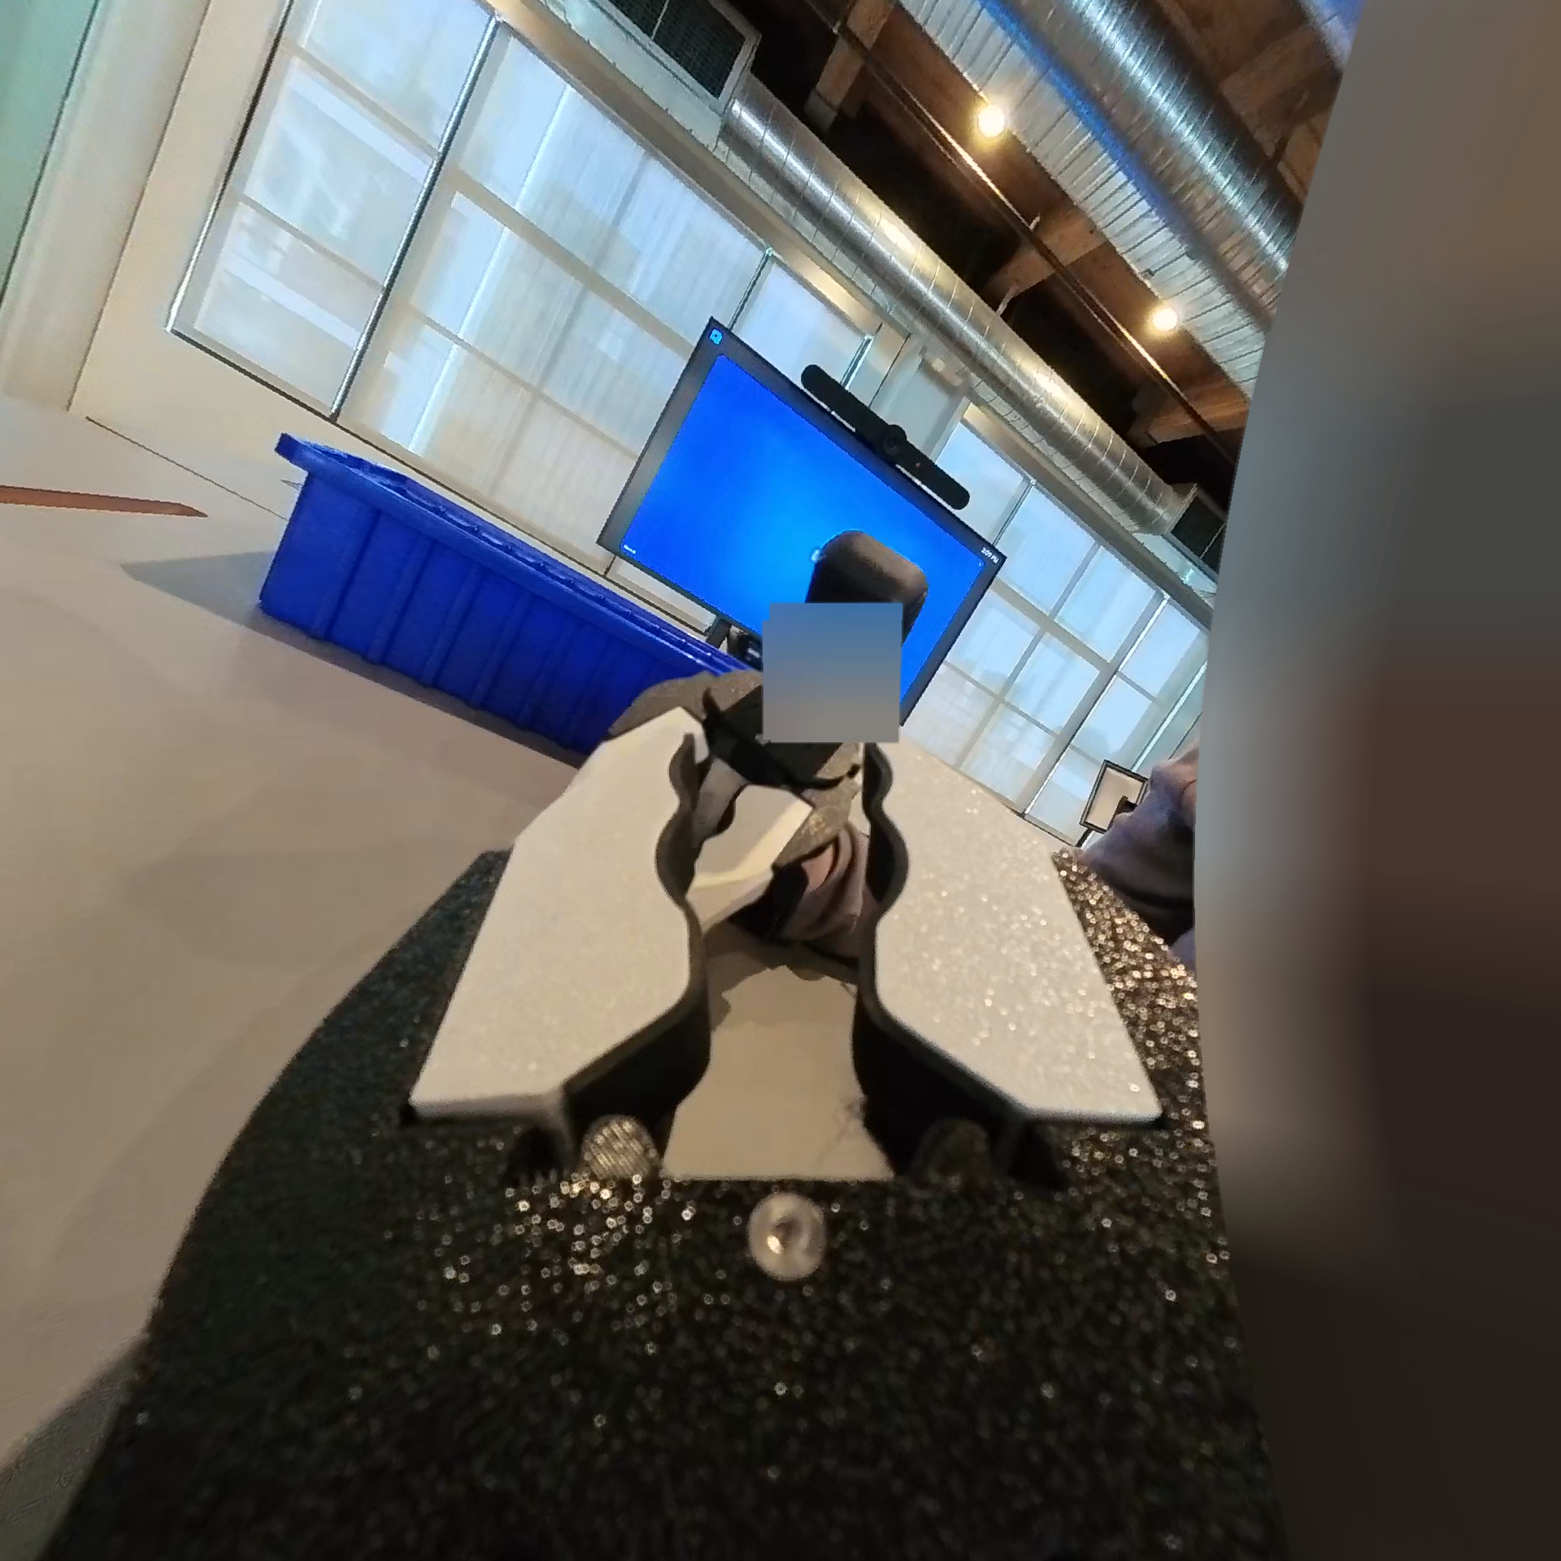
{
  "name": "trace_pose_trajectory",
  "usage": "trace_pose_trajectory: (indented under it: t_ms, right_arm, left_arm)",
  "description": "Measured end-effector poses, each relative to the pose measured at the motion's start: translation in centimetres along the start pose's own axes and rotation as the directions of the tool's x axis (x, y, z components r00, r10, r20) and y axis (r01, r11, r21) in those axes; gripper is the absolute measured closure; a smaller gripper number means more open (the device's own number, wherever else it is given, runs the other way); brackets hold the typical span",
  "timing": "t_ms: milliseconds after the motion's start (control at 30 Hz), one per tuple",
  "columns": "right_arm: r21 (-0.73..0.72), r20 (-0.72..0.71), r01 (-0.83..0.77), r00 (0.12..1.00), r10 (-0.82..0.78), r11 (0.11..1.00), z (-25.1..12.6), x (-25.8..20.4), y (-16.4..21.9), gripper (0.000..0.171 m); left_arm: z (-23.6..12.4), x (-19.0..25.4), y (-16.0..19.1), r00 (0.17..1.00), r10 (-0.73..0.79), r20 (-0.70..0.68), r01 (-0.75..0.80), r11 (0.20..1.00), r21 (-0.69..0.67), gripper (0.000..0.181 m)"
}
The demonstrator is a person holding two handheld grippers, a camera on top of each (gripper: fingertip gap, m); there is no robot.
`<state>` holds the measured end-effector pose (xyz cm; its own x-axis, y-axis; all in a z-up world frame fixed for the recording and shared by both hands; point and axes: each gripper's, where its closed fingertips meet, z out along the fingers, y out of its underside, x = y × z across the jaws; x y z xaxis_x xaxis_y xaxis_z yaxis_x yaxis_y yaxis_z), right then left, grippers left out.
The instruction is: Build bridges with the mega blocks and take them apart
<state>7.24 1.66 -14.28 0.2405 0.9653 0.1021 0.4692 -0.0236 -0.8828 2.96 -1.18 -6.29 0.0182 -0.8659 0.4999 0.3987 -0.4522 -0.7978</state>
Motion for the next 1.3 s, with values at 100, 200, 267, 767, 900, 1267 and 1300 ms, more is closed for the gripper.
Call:
trace_pose_trajectory:
  t_ms: [100, 200, 267, 767, 900, 1267, 1300]
  right_arm:
    - [0.097, -0.076, 0.019, 0.997, -0.012, 0.995, -1.4, 1.0, -1.8, 0.137]
    - [0.191, -0.25, 0.098, 0.967, -0.048, 0.977, -3.9, 3.0, -3.8, 0.138]
    - [0.217, -0.428, 0.18, 0.901, -0.072, 0.959, -6.5, 4.9, -4.9, 0.137]
    - [-0.159, -0.987, 0.081, 0.007, -0.16, 0.984, -26.6, 13.9, -1.2, 0.137]
    - [-0.283, -0.951, -0.117, -0.091, -0.294, 0.952, -29.0, 15.0, 1.7, 0.137]
    - [-0.345, -0.938, -0.028, -0.023, -0.345, 0.938, -26.0, 14.9, 0.7, 0.128]
    - [-0.338, -0.941, 0.018, -0.016, -0.337, 0.941, -25.4, 14.6, 0.0, 0.131]
  left_arm:
    - [0.0, 0.0, 0.0, 1.0, -0.002, 0.0, 0.002, 1.0, 0.0, 0.144]
    - [0.0, -0.1, -0.1, 1.0, -0.005, -0.001, 0.005, 1.0, 0.001, 0.144]
    - [0.1, -0.1, -0.1, 1.0, -0.005, 0.0, 0.005, 1.0, 0.003, 0.144]
    - [1.5, 0.2, 0.8, 1.0, -0.008, -0.005, 0.008, 1.0, 0.011, 0.145]
    - [1.6, 0.4, 1.1, 1.0, -0.009, -0.006, 0.009, 1.0, 0.014, 0.145]
    - [1.3, 0.7, 1.4, 1.0, -0.004, -0.003, 0.004, 1.0, 0.014, 0.145]
    - [1.3, 0.5, 1.2, 1.0, -0.005, -0.001, 0.005, 1.0, 0.014, 0.145]
